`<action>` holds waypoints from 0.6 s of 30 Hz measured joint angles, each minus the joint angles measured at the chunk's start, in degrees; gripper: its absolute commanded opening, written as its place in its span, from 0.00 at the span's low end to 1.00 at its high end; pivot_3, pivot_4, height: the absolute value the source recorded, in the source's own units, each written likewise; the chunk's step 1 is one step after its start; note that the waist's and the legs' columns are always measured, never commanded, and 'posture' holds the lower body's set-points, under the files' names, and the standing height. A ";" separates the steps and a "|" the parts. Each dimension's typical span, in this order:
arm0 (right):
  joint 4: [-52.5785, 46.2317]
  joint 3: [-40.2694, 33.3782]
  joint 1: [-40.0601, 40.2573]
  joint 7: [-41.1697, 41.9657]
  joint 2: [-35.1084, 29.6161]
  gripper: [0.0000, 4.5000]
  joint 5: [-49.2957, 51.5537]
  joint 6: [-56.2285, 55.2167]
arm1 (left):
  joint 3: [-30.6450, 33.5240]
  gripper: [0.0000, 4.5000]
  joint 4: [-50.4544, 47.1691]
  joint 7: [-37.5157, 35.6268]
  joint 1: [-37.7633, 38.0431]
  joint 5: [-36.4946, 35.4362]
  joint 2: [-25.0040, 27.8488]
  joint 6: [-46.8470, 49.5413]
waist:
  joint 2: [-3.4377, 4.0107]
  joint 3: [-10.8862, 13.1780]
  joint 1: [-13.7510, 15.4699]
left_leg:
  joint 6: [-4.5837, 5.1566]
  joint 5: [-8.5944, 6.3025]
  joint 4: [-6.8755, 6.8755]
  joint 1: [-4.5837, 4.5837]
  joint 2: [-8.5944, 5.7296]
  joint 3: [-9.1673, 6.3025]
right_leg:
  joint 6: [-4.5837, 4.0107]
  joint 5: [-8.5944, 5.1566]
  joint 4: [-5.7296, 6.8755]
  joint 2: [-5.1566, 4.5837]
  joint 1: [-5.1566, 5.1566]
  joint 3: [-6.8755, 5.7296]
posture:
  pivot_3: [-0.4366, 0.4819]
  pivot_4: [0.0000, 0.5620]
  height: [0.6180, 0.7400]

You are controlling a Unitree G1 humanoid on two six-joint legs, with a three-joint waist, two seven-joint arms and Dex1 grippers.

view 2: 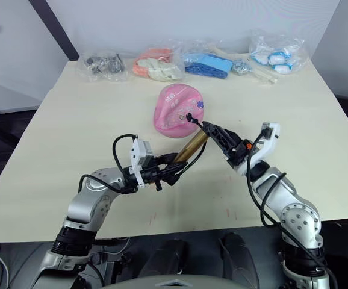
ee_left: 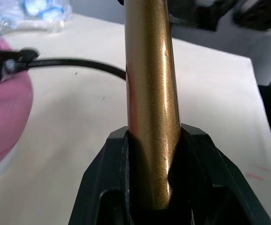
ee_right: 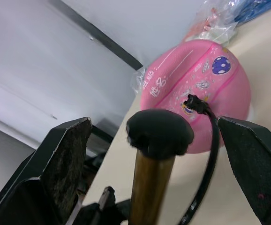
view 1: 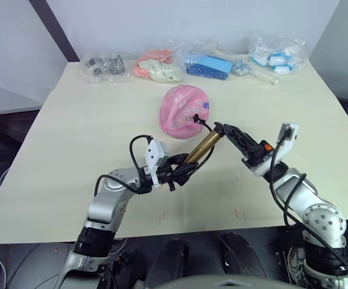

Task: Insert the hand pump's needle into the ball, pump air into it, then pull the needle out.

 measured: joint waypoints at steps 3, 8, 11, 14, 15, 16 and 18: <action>0.81 0.47 -1.14 -0.43 0.48 1.00 0.03 0.47 | -0.04 0.22 0.00 -0.17 0.00 -0.04 0.02 0.01 | 0.00 0.00 0.00 | 0.00 0.00 0.00 0.00 -0.01 0.00 | 0.00 0.00 0.00 -0.01 0.00 0.00 | 0.48 0.27 1.00; 1.80 0.82 -2.35 -0.58 0.81 1.00 -0.18 0.66 | -0.42 0.22 0.00 -0.27 -0.01 -0.06 0.02 0.15 | 0.01 -0.01 -0.03 | 0.00 0.00 0.00 0.00 -0.01 0.00 | 0.00 0.00 0.00 0.00 0.00 0.00 | 0.48 0.27 1.00; 1.86 1.27 -2.94 -0.48 0.84 1.00 -0.82 0.68 | -0.84 0.22 0.00 -0.39 -0.01 -0.06 0.05 0.31 | 0.01 -0.01 -0.03 | 0.00 0.00 0.00 -0.01 -0.01 0.01 | 0.00 0.00 0.01 0.00 -0.01 0.00 | 0.48 0.27 1.00; 1.86 1.93 -2.94 -0.24 0.84 1.00 -1.34 0.72 | -0.98 0.22 0.00 -0.40 -0.01 -0.07 0.07 0.40 | 0.01 -0.01 -0.04 | 0.00 0.00 0.00 0.00 -0.01 0.00 | 0.00 0.00 0.01 0.00 -0.01 0.00 | 0.48 0.27 1.00; 1.87 2.01 -2.94 -0.17 0.83 1.00 -1.43 0.72 | -1.00 0.22 0.00 -0.40 -0.01 -0.12 0.07 0.43 | 0.01 -0.01 -0.03 | 0.00 0.00 0.00 0.00 -0.01 0.00 | 0.00 0.00 0.01 0.00 -0.01 0.00 | 0.48 0.27 1.00; 1.86 2.04 -2.94 -0.11 0.83 1.00 -1.55 0.72 | -1.00 0.22 0.00 -0.40 -0.01 -0.18 0.06 0.46 | 0.01 -0.01 -0.03 | 0.00 0.00 0.00 0.00 -0.01 0.00 | 0.00 0.00 0.01 0.00 -0.01 0.00 | 0.48 0.27 1.00; 1.87 2.09 -2.94 -0.03 0.86 1.00 -1.80 0.72 | -1.04 0.22 0.00 -0.42 -0.01 -0.32 0.07 0.57 | 0.01 -0.01 -0.03 | 0.00 0.00 0.00 0.00 -0.01 0.00 | 0.00 0.00 0.01 0.00 -0.01 0.00 | 0.48 0.27 1.00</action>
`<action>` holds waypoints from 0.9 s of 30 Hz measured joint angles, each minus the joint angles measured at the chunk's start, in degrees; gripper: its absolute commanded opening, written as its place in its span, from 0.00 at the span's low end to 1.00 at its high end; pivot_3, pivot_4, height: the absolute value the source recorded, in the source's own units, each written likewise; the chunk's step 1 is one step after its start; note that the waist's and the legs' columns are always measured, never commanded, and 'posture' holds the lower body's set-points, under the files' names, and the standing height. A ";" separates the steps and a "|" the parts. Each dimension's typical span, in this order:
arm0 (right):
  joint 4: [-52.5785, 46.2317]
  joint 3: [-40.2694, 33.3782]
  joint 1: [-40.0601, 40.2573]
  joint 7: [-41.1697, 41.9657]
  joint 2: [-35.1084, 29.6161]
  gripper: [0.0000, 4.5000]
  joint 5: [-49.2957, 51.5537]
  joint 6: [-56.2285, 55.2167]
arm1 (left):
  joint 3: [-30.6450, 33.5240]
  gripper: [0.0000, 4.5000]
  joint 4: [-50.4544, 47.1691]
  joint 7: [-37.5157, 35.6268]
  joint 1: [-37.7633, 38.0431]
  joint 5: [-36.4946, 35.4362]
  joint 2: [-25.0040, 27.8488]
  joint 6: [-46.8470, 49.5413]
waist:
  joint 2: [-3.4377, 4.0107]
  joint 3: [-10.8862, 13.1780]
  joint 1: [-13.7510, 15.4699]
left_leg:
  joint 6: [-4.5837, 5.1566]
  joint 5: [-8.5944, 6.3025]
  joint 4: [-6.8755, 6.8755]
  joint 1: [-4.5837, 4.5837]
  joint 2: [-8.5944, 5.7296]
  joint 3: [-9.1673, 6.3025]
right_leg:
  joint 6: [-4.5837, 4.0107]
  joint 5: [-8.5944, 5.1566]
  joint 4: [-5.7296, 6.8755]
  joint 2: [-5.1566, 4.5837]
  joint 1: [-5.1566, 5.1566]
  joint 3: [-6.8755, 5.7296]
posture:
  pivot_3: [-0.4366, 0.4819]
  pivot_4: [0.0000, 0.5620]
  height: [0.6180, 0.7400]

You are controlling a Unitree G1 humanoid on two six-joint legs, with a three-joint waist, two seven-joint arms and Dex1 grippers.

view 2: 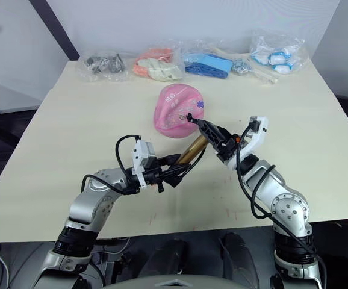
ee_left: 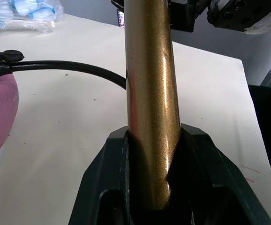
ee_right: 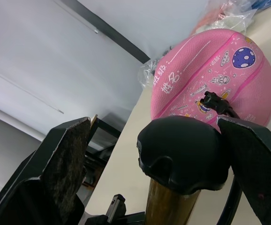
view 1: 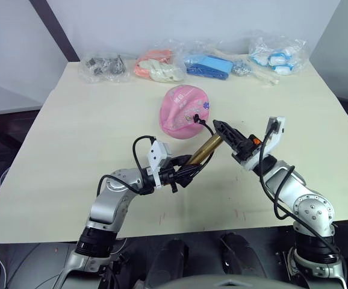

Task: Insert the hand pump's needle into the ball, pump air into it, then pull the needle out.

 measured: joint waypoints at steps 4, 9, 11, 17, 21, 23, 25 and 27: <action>0.12 0.12 -0.04 0.29 0.42 1.00 -0.87 0.00 | -0.40 0.22 0.00 -0.20 0.00 -0.16 0.06 0.07 | 0.00 0.00 0.00 | 0.00 0.00 0.00 0.00 0.00 0.00 | 0.00 0.00 0.00 0.00 0.00 0.00 | 0.48 0.27 1.00; 0.60 0.02 -0.05 0.53 0.59 0.73 -1.73 -0.01 | -0.53 0.22 0.00 -0.35 0.00 -0.33 0.10 -0.12 | 0.00 0.00 0.01 | 0.00 0.00 0.00 0.00 0.00 0.00 | 0.00 0.00 0.00 0.00 0.00 0.00 | 0.48 0.27 1.00; 1.41 -0.07 -0.05 0.67 0.63 0.50 -2.05 -0.02 | -0.55 0.22 -0.01 -0.45 0.00 -0.40 0.12 -0.21 | 0.00 0.00 0.01 | 0.00 0.00 0.00 0.00 0.00 0.00 | 0.00 0.00 0.00 0.00 0.00 0.00 | 0.48 0.27 1.00; 1.49 -0.07 -0.08 1.06 0.93 0.40 -2.86 -0.06 | -0.59 0.22 0.00 -0.41 0.11 -0.28 0.50 -0.60 | 0.00 0.00 -0.03 | 0.00 0.00 0.00 -0.01 0.00 0.00 | 0.00 0.00 0.02 0.00 -0.05 0.02 | 0.48 0.27 1.00; 1.49 0.00 -0.08 1.44 0.92 0.40 -3.29 -0.01 | -0.58 0.22 0.00 -0.41 0.35 -0.28 0.67 -0.89 | 0.00 0.00 -0.03 | 0.00 0.00 0.00 -0.01 0.00 0.00 | 0.00 0.00 0.02 0.00 -0.05 0.02 | 0.48 0.27 1.00; 1.49 0.06 -0.08 1.78 0.69 0.40 -3.46 0.02 | -0.59 0.22 0.00 -0.41 0.41 -0.28 0.70 -0.94 | 0.00 0.00 -0.03 | 0.00 0.00 0.00 -0.02 0.00 0.00 | 0.00 0.00 0.02 0.00 -0.05 0.02 | 0.48 0.27 1.00; 1.33 0.54 -0.43 3.22 -0.49 0.40 -4.13 0.07 | -0.71 0.52 0.42 -0.33 0.41 -0.05 0.91 -0.99 | 0.00 0.00 -0.03 | 0.00 0.00 0.00 -0.01 0.00 0.01 | 0.00 0.00 0.02 0.01 -0.05 0.02 | 0.48 0.27 1.00; 0.89 0.63 -1.49 4.56 -1.76 0.40 -5.15 0.07 | -0.87 0.77 1.07 -0.20 0.42 0.60 1.13 -0.95 | 0.00 0.00 -0.07 | 0.00 0.00 0.00 -0.01 0.00 0.02 | 0.00 0.00 0.02 0.01 -0.05 0.01 | 0.48 0.27 1.00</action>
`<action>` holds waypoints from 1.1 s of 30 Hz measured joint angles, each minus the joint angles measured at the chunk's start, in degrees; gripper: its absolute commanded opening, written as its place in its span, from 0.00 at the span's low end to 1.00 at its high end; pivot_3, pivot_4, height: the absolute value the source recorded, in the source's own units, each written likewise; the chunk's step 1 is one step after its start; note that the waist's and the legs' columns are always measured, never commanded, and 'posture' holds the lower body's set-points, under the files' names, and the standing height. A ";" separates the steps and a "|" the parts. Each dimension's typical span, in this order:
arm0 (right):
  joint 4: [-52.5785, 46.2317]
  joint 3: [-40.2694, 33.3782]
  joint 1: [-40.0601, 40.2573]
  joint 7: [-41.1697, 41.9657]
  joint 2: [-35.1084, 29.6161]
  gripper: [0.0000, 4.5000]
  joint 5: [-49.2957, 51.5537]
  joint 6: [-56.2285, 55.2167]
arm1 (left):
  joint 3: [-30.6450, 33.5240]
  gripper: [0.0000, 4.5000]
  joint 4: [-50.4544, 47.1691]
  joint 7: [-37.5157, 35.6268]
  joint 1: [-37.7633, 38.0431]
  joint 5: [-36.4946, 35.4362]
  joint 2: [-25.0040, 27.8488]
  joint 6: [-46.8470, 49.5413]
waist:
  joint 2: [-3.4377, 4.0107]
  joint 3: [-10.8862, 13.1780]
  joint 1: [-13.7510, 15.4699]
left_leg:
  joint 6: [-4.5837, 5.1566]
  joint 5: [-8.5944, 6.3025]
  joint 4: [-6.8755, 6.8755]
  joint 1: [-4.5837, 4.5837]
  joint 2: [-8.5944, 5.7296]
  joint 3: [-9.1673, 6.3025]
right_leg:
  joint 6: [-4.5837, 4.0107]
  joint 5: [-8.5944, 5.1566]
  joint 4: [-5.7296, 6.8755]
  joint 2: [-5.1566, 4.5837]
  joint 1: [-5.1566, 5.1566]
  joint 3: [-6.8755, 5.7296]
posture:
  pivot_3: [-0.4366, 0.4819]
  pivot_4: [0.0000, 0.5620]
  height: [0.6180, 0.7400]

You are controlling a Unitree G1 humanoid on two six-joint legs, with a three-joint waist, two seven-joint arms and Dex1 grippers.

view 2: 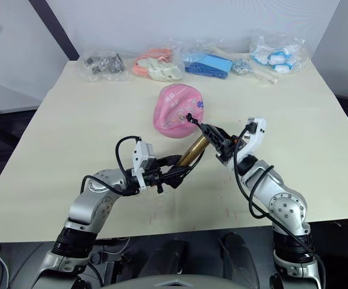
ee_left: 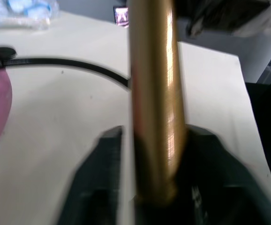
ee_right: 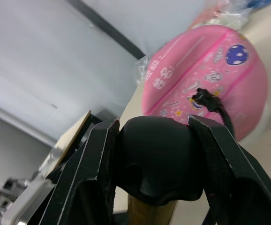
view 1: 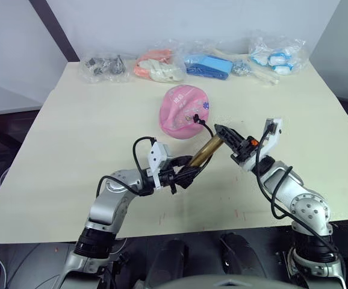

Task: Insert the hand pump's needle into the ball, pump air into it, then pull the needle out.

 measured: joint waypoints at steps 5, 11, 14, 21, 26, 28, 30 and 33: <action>-2.99 1.91 -0.72 4.47 -4.19 0.40 -4.06 -0.08 | -0.09 0.99 0.76 -0.30 -0.57 0.33 0.66 -0.02 | 0.00 0.00 0.06 | 0.00 0.00 0.00 -0.02 0.00 0.01 | 0.00 0.00 -0.02 -0.01 0.00 -0.02 | 0.48 0.27 1.00; -6.74 6.40 -2.56 12.39 -10.70 0.40 -13.50 -1.86 | -0.27 0.99 1.59 -4.76 -1.73 0.24 3.04 -0.09 | 0.00 0.00 0.04 | 0.00 0.00 0.01 -0.02 -0.01 0.05 | 0.00 0.00 -0.02 0.00 0.01 -0.05 | 0.48 0.27 1.00; -7.83 8.96 -2.99 17.46 -13.39 0.40 -18.62 -3.62 | -2.26 0.99 2.04 -8.68 -2.77 0.29 5.27 0.26 | 0.00 0.00 0.08 | 0.00 0.00 0.01 -0.05 -0.03 0.06 | 0.00 0.00 -0.04 -0.02 0.01 -0.07 | 0.48 0.27 1.00; -7.84 10.97 -6.55 26.27 -18.29 0.40 -25.04 -7.11 | -6.45 0.99 6.91 -14.07 -5.95 2.40 6.77 0.08 | 0.00 0.00 0.11 | 0.00 0.00 0.03 -0.08 -0.03 0.05 | 0.00 0.00 -0.05 -0.01 0.01 -0.15 | 0.48 0.27 1.00; -7.84 10.80 -7.67 30.75 -19.47 0.40 -25.63 -7.88 | -9.34 0.99 13.56 -16.94 -10.61 4.91 4.75 -2.48 | -0.01 0.00 0.22 | 0.00 0.00 0.04 -0.12 -0.05 0.04 | 0.00 0.00 -0.08 -0.03 0.01 -0.15 | 0.48 0.27 1.00; -7.83 10.75 -7.79 31.63 -19.57 0.40 -25.72 -7.88 | -9.86 0.99 16.99 -17.35 -12.65 5.67 2.88 -3.73 | -0.02 0.00 0.22 | 0.00 0.00 0.05 -0.12 -0.05 0.03 | 0.00 0.00 -0.07 -0.03 0.01 -0.15 | 0.48 0.27 1.00; -7.83 10.70 -7.79 31.79 -19.56 0.40 -25.73 -7.86 | -10.17 0.99 18.09 -17.54 -13.34 5.84 2.06 -4.14 | -0.02 0.00 0.14 | 0.00 0.00 0.05 -0.12 -0.05 0.02 | 0.00 0.00 -0.07 -0.03 0.00 -0.13 | 0.48 0.27 1.00; -7.83 10.60 -7.79 31.87 -19.46 0.40 -25.73 -7.82 | -10.20 0.99 20.64 -18.41 -14.60 5.84 0.64 -4.77 | -0.02 0.00 0.11 | -0.01 0.00 0.05 -0.11 -0.04 0.01 | 0.00 0.00 -0.06 -0.03 0.00 -0.13 | 0.48 0.27 1.00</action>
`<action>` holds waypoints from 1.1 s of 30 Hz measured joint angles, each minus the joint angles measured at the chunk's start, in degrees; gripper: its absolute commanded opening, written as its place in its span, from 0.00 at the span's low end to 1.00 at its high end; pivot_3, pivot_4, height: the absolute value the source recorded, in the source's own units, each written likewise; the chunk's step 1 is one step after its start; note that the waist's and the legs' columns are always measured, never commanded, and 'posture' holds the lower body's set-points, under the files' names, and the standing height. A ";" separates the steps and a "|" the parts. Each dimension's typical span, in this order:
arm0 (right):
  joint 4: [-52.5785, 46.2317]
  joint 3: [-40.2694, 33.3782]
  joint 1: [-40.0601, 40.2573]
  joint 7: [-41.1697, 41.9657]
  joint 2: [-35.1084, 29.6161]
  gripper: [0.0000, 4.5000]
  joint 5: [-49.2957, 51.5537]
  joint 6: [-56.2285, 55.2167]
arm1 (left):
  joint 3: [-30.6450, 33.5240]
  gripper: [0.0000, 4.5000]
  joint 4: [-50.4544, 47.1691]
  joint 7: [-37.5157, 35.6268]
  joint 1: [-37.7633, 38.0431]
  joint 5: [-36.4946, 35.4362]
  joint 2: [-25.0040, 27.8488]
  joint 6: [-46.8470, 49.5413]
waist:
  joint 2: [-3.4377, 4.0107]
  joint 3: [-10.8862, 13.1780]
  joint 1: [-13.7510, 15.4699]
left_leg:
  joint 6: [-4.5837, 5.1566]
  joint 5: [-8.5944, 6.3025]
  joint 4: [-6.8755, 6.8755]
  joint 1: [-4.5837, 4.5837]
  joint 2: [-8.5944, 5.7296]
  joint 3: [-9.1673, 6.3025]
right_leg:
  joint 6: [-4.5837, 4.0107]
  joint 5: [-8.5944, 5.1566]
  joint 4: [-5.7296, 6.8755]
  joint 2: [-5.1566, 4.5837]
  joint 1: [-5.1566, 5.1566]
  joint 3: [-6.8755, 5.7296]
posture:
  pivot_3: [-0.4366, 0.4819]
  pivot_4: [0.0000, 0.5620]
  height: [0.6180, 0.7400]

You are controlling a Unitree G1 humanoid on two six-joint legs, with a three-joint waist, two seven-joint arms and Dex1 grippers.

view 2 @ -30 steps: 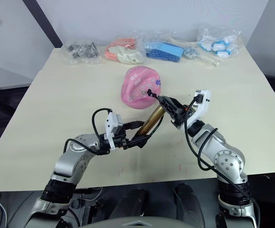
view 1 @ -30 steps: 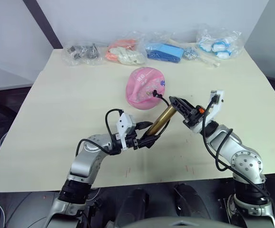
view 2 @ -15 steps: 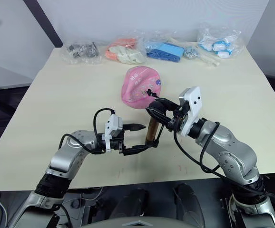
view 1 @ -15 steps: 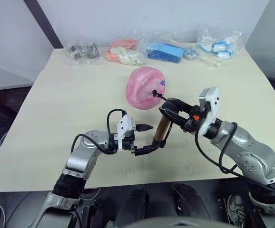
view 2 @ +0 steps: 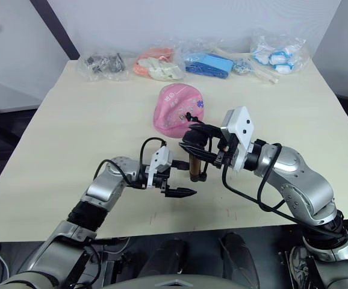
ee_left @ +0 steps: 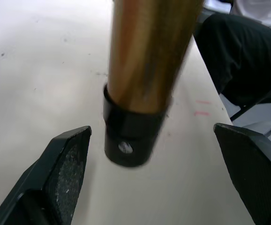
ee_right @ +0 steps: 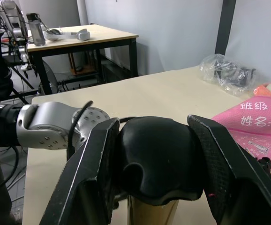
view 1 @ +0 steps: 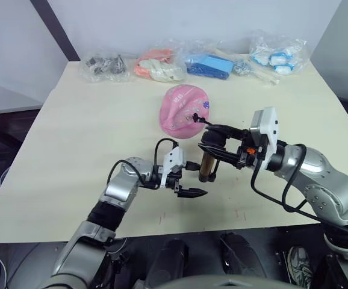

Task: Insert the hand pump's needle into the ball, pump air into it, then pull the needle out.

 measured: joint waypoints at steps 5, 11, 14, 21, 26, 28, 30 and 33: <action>0.00 -0.11 0.00 -0.03 0.00 0.40 0.02 0.11 | 0.01 0.99 3.36 -1.60 -0.69 0.14 -0.28 -1.78 | 0.00 0.00 0.07 | 0.00 0.00 0.00 0.00 0.00 -0.02 | 0.00 0.00 0.00 0.00 0.00 0.00 | 0.48 0.27 1.00; 0.00 -0.14 0.02 -0.05 0.01 0.40 0.04 0.16 | 0.06 0.99 4.72 -2.58 -1.95 0.14 -1.29 -2.81 | 0.00 0.00 0.03 | 0.00 0.00 0.01 0.00 -0.01 -0.02 | 0.00 0.00 0.01 -0.01 0.00 0.00 | 0.48 0.27 1.00; 0.00 -0.14 0.07 0.06 -0.01 0.40 0.04 0.16 | 0.31 0.93 5.50 -2.74 -2.28 0.13 -1.46 -3.33 | 0.00 0.00 0.00 | 0.00 0.00 0.01 0.00 -0.01 -0.02 | 0.00 0.00 0.02 0.00 0.00 0.00 | 0.48 0.27 1.00; -0.04 -0.14 0.08 0.43 0.07 0.40 0.28 0.22 | 0.54 0.34 6.21 -2.84 -2.26 0.34 -1.53 -4.29 | 0.00 0.00 0.03 | 0.00 0.00 0.01 0.00 -0.01 -0.02 | 0.00 0.00 0.01 0.00 0.00 0.00 | 0.48 0.27 1.00; 0.11 -0.33 0.08 0.27 0.10 0.40 0.28 0.40 | 0.49 0.25 6.67 -2.89 -2.26 1.34 -2.24 -6.15 | 0.00 0.00 0.07 | 0.00 0.00 0.01 0.00 -0.01 -0.02 | 0.00 0.00 0.01 -0.01 0.00 0.00 | 0.48 0.27 1.00; 0.11 -0.34 0.08 0.35 0.02 0.40 0.27 0.48 | 0.50 0.25 6.93 -2.87 -2.26 1.51 -2.46 -6.47 | 0.00 0.00 0.06 | 0.00 0.00 0.01 0.00 -0.01 -0.02 | 0.00 0.00 0.01 -0.01 0.00 0.00 | 0.48 0.27 1.00; 0.11 -0.40 0.18 0.71 -0.29 0.40 0.16 0.42 | 0.49 0.25 7.03 -2.64 -2.24 2.04 -2.71 -7.15 | 0.00 0.00 0.08 | 0.00 0.00 0.01 -0.01 -0.01 -0.02 | 0.00 0.00 0.01 -0.01 0.00 0.00 | 0.48 0.27 1.00; 0.08 -0.68 1.62 1.97 -1.29 0.40 -0.87 -0.85 | 0.37 0.25 7.77 -1.75 -2.01 3.50 -3.86 -8.56 | -0.01 0.00 0.15 | 0.00 0.00 0.02 -0.01 -0.04 -0.01 | 0.00 0.00 0.01 -0.02 0.00 0.00 | 0.48 0.27 1.00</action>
